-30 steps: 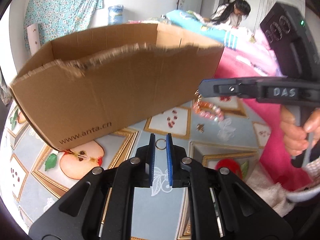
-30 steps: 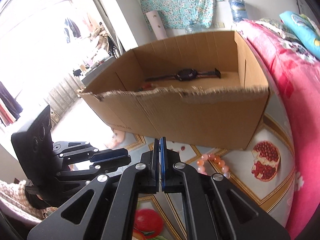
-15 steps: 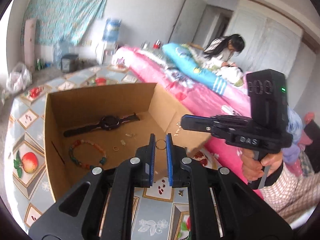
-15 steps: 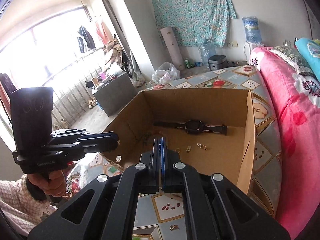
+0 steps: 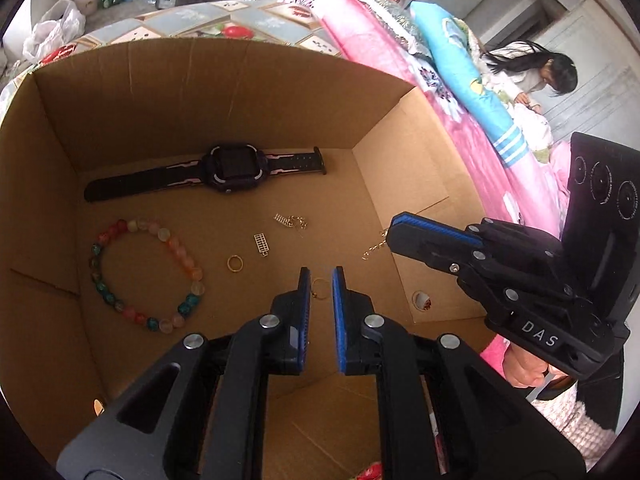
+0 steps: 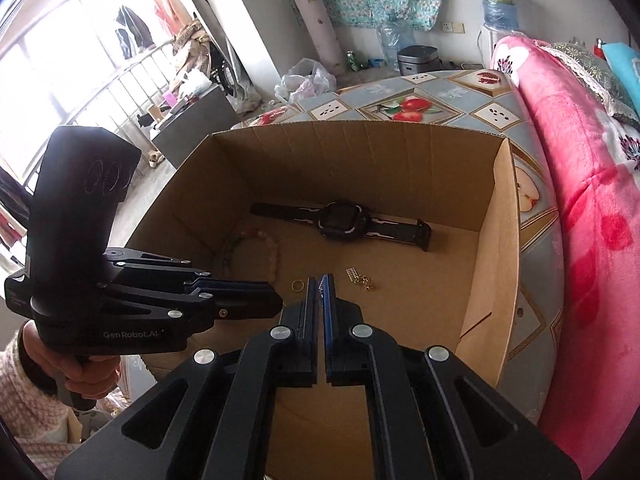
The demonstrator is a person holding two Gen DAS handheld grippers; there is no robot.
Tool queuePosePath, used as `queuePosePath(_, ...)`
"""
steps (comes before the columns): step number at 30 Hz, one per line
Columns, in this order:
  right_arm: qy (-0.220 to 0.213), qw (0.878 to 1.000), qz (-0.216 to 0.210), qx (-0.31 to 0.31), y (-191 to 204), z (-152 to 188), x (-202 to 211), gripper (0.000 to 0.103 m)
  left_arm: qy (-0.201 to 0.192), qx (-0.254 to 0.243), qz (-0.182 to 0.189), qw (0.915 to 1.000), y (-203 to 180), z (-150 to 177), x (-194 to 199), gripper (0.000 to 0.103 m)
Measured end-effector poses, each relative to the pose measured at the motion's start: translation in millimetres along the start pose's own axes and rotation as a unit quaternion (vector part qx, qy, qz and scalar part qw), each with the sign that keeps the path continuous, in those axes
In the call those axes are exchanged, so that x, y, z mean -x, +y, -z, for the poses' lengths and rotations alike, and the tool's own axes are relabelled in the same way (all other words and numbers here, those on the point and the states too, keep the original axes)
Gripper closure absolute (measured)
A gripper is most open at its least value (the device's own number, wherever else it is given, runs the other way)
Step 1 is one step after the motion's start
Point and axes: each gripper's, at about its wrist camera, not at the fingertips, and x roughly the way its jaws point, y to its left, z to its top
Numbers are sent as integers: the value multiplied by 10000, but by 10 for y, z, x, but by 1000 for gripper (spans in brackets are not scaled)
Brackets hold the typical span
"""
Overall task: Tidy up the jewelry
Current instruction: 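Carry both held charms into the box and open both tools, then move the left tool to the gold charm while the right tool approaches the pink-orange bracelet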
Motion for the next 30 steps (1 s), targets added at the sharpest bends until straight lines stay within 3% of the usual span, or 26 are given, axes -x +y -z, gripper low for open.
queuePosePath(3, -4, 10000, -44, -87, -54, -21, -1, 99, 28, 79, -26, 10000, 17, -21, -14, 82)
queuePosePath(11, -231, 9995, -83, -211, -97, -34, 84, 84, -141, 85, -18, 9999, 25, 16, 47, 80)
queuePosePath(15, -567, 9977, -267, -254, -63, 50, 249, 76, -851, -332, -11, 9958, -94, 204, 333, 67)
queuePosePath(18, -787, 9958, -445, -168, 13, 185, 355, 74, -1519, -803, -75, 9851, -218, 512, 625, 52)
queuePosePath(22, -1008, 9937, -490, -50, 113, 412, 459, 74, -1956, -1317, -179, 9716, -357, 1029, 864, 35)
queuePosePath(27, -1222, 9909, -541, 170, 225, 691, 571, 74, -1860, -1788, 296, 9657, -486, 1623, 912, 22)
queuePosePath(30, -1269, 9895, -633, 270, 314, 926, 614, 74, -1462, -1612, 482, 9748, -517, 1812, 640, 21)
